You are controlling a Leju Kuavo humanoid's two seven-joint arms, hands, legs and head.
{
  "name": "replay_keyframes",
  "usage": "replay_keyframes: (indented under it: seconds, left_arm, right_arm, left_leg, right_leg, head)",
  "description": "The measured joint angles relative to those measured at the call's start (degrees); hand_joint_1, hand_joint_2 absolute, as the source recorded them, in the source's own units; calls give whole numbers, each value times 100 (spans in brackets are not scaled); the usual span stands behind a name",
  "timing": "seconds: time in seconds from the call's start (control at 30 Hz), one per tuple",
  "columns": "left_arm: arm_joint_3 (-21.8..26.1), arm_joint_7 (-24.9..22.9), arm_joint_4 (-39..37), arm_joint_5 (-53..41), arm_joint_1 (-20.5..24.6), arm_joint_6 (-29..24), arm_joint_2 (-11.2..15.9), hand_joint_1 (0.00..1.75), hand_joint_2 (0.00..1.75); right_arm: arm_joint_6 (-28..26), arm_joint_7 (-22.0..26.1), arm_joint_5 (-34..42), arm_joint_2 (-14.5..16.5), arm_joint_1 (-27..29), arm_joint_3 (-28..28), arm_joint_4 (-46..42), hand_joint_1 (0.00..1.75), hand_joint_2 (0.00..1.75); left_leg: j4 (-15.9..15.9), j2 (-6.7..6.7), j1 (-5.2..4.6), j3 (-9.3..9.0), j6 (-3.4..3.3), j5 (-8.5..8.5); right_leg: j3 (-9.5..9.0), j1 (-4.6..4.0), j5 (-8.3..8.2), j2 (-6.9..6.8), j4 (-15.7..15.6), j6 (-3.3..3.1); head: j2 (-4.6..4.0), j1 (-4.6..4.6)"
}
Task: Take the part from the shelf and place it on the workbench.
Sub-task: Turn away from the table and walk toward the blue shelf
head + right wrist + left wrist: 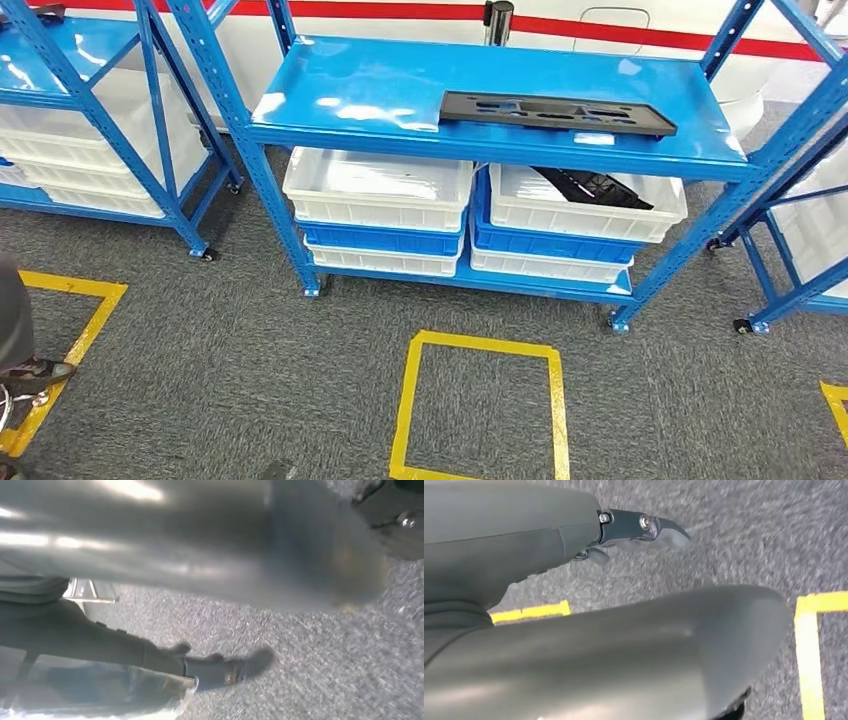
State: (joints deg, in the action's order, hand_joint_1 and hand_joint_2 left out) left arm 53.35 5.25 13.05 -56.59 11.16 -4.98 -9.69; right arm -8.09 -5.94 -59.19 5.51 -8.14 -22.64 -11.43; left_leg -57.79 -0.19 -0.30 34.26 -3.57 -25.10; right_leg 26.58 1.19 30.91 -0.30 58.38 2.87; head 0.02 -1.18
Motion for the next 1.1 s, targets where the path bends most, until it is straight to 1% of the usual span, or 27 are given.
replay_keyframes:
  seconds: [0.03, 0.07, 0.1, 0.13, 0.17, 0.2, 0.23, 0.3, 0.33, 0.37, 0.4, 0.43, 0.5, 0.53, 0.57, 0.67, 0.7, 0.73, 0.8, 0.83, 0.87, 0.9, 0.93, 1.0, 1.03, 1.07, 1.1]
  left_arm:
    - [0, -2, 0, 0, 6, 0, -1, 0, 0]
    - [0, -1, 0, 0, 15, 0, -2, 0, 0]
    - [0, -1, 0, 0, 23, 0, -3, 0, 0]
    - [0, -1, 0, 0, 28, 0, -2, 0, 0]
    - [0, -2, 0, 0, 25, 0, -3, 0, 0]
    - [0, -3, 0, 0, 21, 0, -3, 0, 0]
    - [0, -4, 0, 0, 17, 1, -3, 0, 0]
    - [0, -4, -1, 0, 11, 2, -10, 0, 0]
    - [0, -4, -3, 0, 10, 2, -15, 0, 0]
    - [0, -4, -5, 0, 12, 2, -20, 0, 0]
    - [0, -5, -8, 0, 12, 2, -22, 0, 0]
    - [0, -5, -9, 0, 14, 1, -22, 0, 0]
    - [-1, -7, -7, 0, 13, 1, -15, 0, 0]
    - [-1, -6, -6, 0, 15, 1, -13, 0, 0]
    - [-2, -6, -5, 0, 19, 1, -10, 0, 0]
    - [-2, -4, -4, 0, 15, 2, -8, 0, 0]
    - [-1, -2, -4, 0, 10, 3, -8, 0, 0]
    - [-1, 8, -4, 5, 6, 9, -8, 0, 0]
    - [0, 31, -5, 19, 0, 36, -7, 0, 0]
    - [-1, 37, -7, 26, -2, 55, -5, 0, 0]
    - [-1, 34, -9, 28, 0, 71, -3, 0, 0]
    - [-1, 29, -10, 28, -3, 82, -2, 0, 0]
    - [-1, 25, -11, 29, -5, 86, 1, 0, 0]
    - [0, 21, -11, 29, -10, 87, 1, 0, 0]
    - [0, 20, -11, 29, -8, 87, -1, 0, 0]
    - [0, 20, -11, 28, -1, 87, -5, 0, 0]
    - [0, 21, -11, 28, 6, 87, -10, 0, 0]
  right_arm:
    - [0, 0, 1, -1, -3, -1, -1, 0, 0]
    - [0, 0, 2, -1, -10, -1, -1, 0, 0]
    - [0, 0, 2, -2, -17, -1, -1, 0, 0]
    - [0, 0, 2, -1, -13, -1, -1, 0, 0]
    - [0, 0, 2, -2, -2, -1, -1, 0, 0]
    - [0, 0, 2, -4, 13, -2, -1, 0, 0]
    - [0, 0, 2, -8, 28, -2, -1, 0, 0]
    - [0, 0, 3, -17, 36, -3, -1, 0, 0]
    - [0, 0, 4, -21, 33, -5, -1, 0, 0]
    - [0, 0, 6, -26, 29, -7, -1, 0, 0]
    - [0, 0, 8, -27, 27, -8, -1, 0, 0]
    - [0, 0, 9, -27, 26, -10, -1, 0, 0]
    - [0, 0, 10, -22, 23, -12, -2, 0, 0]
    - [0, 0, 8, -20, 18, -14, -3, 0, 0]
    - [1, 1, -1, -19, 8, -15, -4, 0, 0]
    - [4, 2, -56, -19, -6, -16, -5, 0, 0]
    - [9, 1, -56, -18, 4, -20, -5, 0, 0]
    - [16, 0, -32, -16, 14, -31, -5, 0, 0]
    - [33, -2, 48, -13, 26, -75, -4, 0, 0]
    - [40, -4, 84, -11, 23, -104, -4, 0, 0]
    - [46, -6, 110, -10, 18, -131, -4, 0, 0]
    - [50, -11, 128, -10, 11, -155, -4, 0, 0]
    - [57, -17, 142, -9, 5, -176, -5, 0, 0]
    - [73, -29, 153, -8, -2, -215, -5, 0, 0]
    - [81, -32, 153, -9, -6, -231, -6, 0, 0]
    - [90, -32, 152, -10, -11, -245, -7, 0, 0]
    - [99, -33, 151, -12, -16, -259, -7, 0, 0]
  left_leg:
    - [19, -4, -1, -59, -42, -6]
    - [33, -4, -5, -97, -80, -19]
    - [32, -7, -23, -116, -113, -45]
    - [32, -15, -39, -133, -133, -73]
    - [31, -27, -54, -159, -146, -104]
    - [31, -45, -67, -197, -150, -139]
    - [31, -64, -80, -250, -148, -178]
    - [32, -87, -97, -353, -132, -262]
    - [27, -93, -112, -408, -117, -313]
    - [22, -94, -127, -442, -94, -364]
    - [-6, -96, -139, -464, -68, -396]
    - [-43, -99, -150, -496, -43, -420]
    - [-153, -92, -143, -504, 19, -466]
    - [-283, -83, -128, -454, 62, -524]
    - [-525, -71, -99, -324, 116, -621]
    - [-1472, -30, 34, 349, 267, -1021]
    - [-1542, -16, 73, 484, 297, -1036]
    - [-1410, -5, 106, 513, 318, -918]
    - [-698, 8, 144, 333, 337, -340]
    - [-407, 16, 136, 251, 340, -162]
    - [-212, 18, 118, 199, 327, -64]
    - [-152, 17, 93, 189, 293, -30]
    - [-169, 14, 67, 196, 254, -65]
    - [-106, 17, 60, 138, 155, 44]
    - [-64, 33, 67, 100, 118, 55]
    - [-18, 56, 74, 62, 77, 62]
    - [10, 83, 79, 33, 38, 58]
  right_leg:
    - [103, -3, 60, 6, 201, -19]
    - [304, -2, 166, 11, 533, -59]
    - [544, -2, 289, 13, 931, -104]
    - [826, -4, 425, 15, 1331, -124]
    - [1056, -9, 525, 16, 1599, -129]
    - [1189, -20, 534, 16, 1667, -117]
    - [1224, -35, 430, 16, 1528, -78]
    - [1030, -78, -51, 15, 768, -9]
    - [928, -98, -237, 11, 403, -24]
    - [855, -119, -347, 12, 159, -75]
    - [824, -125, -402, 15, 34, -149]
    - [805, -122, -393, 19, 6, -229]
    - [688, -67, -450, 28, -28, -314]
    - [622, -45, -449, 27, -38, -340]
    - [565, -22, -440, 26, -47, -362]
    - [492, -12, -360, 31, -51, -379]
    - [452, -3, -321, 34, -50, -364]
    - [398, 12, -282, 38, -49, -344]
    - [290, 41, -198, 41, -52, -290]
    - [248, 47, -166, 45, -53, -260]
    - [233, 48, -138, 48, -55, -229]
    - [247, 42, -116, 52, -59, -195]
    - [244, 37, -98, 56, -67, -161]
    - [233, 22, -51, 58, -82, -89]
    - [233, 13, -2, 55, -20, -75]
    - [307, 4, 94, 52, 160, -83]
    - [459, 0, 233, 49, 463, -109]
  head:
    - [0, 7]
    - [0, 16]
    - [0, 22]
    - [0, 32]
    - [0, 32]
    - [0, 37]
    - [0, 41]
    - [0, 51]
    - [0, 50]
    - [0, 53]
    - [0, 52]
    - [0, 51]
    - [0, 51]
    - [0, 44]
    - [0, 37]
    - [0, 27]
    - [0, 26]
    - [0, 25]
    - [0, 22]
    - [0, 21]
    - [0, 18]
    - [0, 16]
    - [0, 18]
    - [0, 18]
    - [0, 22]
    - [0, 26]
    - [0, 32]
